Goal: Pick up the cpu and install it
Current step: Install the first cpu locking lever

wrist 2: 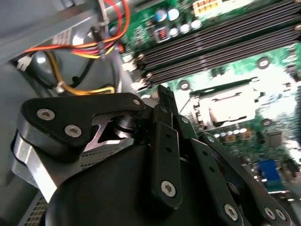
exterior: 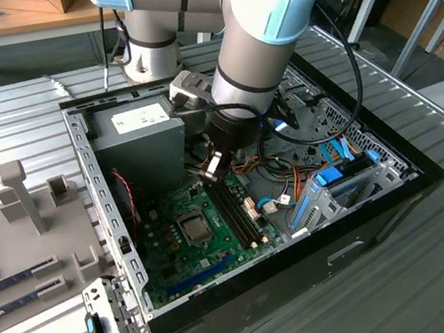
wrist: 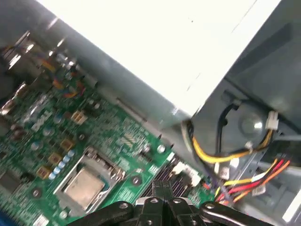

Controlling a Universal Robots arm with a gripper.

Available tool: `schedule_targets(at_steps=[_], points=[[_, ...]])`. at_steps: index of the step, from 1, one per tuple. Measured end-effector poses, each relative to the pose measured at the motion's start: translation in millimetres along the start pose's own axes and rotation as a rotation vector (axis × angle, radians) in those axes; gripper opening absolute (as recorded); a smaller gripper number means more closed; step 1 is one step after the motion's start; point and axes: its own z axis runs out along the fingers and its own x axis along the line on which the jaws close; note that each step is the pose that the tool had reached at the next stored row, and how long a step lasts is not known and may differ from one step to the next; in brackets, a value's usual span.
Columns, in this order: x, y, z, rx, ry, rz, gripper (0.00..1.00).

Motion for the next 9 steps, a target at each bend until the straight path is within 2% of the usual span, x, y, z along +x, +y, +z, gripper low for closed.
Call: schedule_targets(at_steps=[2,5,6,9], points=[[-0.7,6.6,0.8,0.0,0.0,0.0,0.11],[-0.2,9.0,1.1,-0.0007,0.0021,-0.019,0.11],[0.9,11.4,1.5,-0.0023,0.0018,-0.025,0.11],[9.8,18.3,2.1,-0.0132,-0.0052,-0.034,0.11]])
